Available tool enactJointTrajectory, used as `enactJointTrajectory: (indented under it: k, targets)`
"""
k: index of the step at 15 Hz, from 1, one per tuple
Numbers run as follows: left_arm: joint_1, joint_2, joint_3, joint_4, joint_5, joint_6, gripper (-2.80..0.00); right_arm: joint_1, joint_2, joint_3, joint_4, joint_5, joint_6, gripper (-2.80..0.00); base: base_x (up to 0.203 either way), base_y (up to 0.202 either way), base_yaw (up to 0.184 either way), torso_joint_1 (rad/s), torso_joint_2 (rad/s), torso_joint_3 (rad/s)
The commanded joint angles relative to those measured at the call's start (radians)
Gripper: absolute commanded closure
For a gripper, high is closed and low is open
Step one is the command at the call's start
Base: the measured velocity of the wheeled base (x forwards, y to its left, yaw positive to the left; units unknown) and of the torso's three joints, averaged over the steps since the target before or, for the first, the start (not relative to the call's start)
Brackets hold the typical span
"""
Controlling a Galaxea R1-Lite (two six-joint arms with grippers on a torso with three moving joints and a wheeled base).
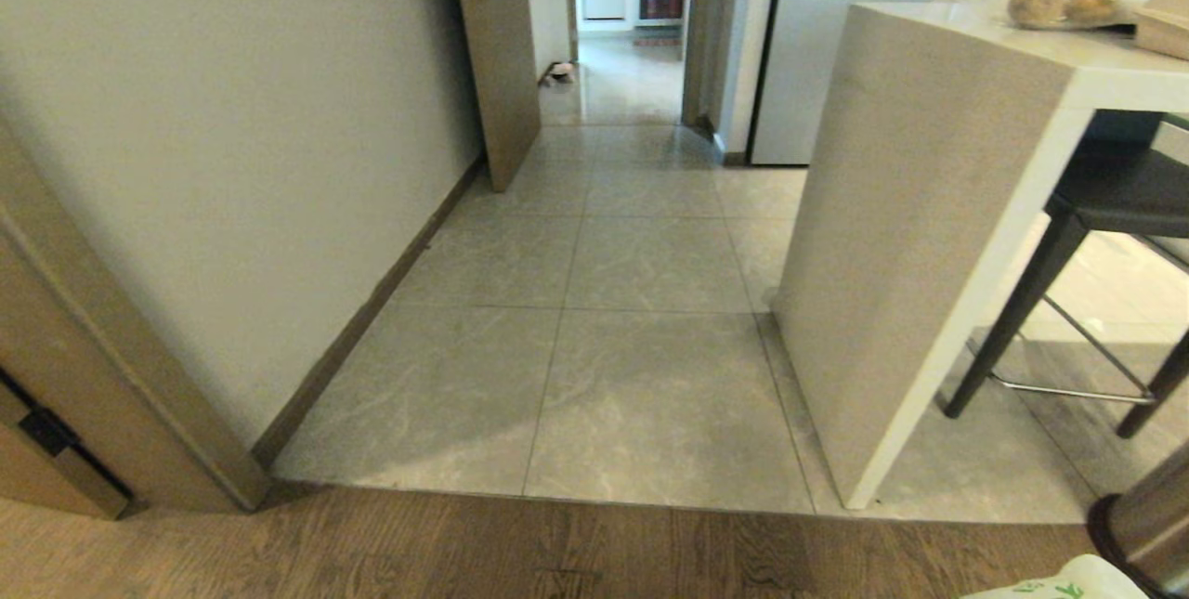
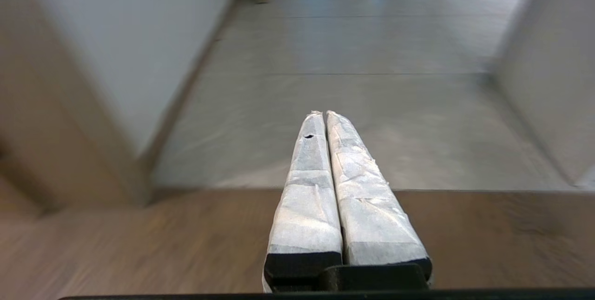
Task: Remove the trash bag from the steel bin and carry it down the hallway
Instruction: Put the trash bag at the door
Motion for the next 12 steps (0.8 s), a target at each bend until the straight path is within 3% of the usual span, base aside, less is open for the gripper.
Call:
enactJointTrajectory:
  k: [1, 5, 12]
  targets:
    - [0.000, 0.000, 0.000, 0.000, 0.001, -0.001, 0.00, -0.002, 0.000, 0.000, 0.001, 0.000, 0.000, 0.00, -0.001, 0.021, -0.200, 0.002, 0.00, 0.002]
    - [0.000, 0.000, 0.000, 0.000, 0.001, -0.001, 0.00, -0.002, 0.000, 0.000, 0.000, 0.000, -0.001, 0.00, -0.002, 0.016, -0.162, 0.001, 0.00, 0.000]
    - [0.000, 0.000, 0.000, 0.000, 0.001, -0.001, 0.00, -0.002, 0.000, 0.000, -0.002, -0.001, -0.002, 0.00, 0.000, 0.001, -0.007, 0.000, 0.00, 0.000]
